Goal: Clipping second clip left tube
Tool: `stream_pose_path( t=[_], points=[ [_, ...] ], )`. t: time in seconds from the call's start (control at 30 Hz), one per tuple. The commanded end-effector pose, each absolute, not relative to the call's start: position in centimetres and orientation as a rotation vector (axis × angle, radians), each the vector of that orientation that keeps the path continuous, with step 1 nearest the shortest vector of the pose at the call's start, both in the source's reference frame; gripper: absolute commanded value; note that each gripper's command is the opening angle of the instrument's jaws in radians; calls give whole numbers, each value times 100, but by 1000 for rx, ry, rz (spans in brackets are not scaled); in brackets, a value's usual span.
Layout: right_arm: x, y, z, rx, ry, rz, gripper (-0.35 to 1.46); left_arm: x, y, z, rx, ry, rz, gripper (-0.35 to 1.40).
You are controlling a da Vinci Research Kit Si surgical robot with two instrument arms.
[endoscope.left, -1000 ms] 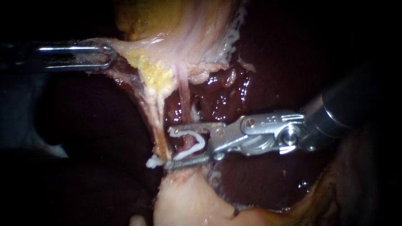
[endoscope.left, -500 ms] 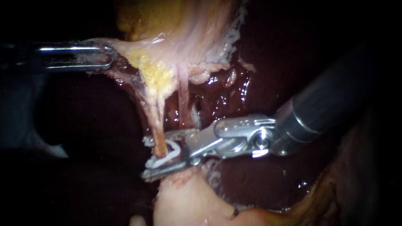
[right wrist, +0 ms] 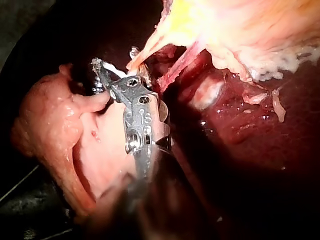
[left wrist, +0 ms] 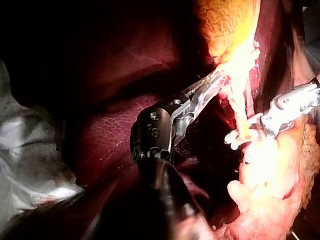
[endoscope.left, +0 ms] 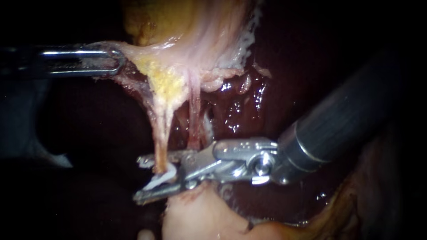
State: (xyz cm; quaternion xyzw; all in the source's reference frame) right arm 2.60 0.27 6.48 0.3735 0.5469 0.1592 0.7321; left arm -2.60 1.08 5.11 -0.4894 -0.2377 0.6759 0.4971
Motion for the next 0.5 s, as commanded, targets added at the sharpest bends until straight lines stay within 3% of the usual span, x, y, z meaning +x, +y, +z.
stream_pose_path(
  t=[0.03, 0.5],
  points=[
    [261, 23, 643, 830, 1204, 347, 49, -260, 108, 511, -1185, -576, 1637, -35],
    [266, 2, 623, 881, 1204, 333, 44, -259, 108, 511, -1185, -576, 1637, -35]
  ],
)
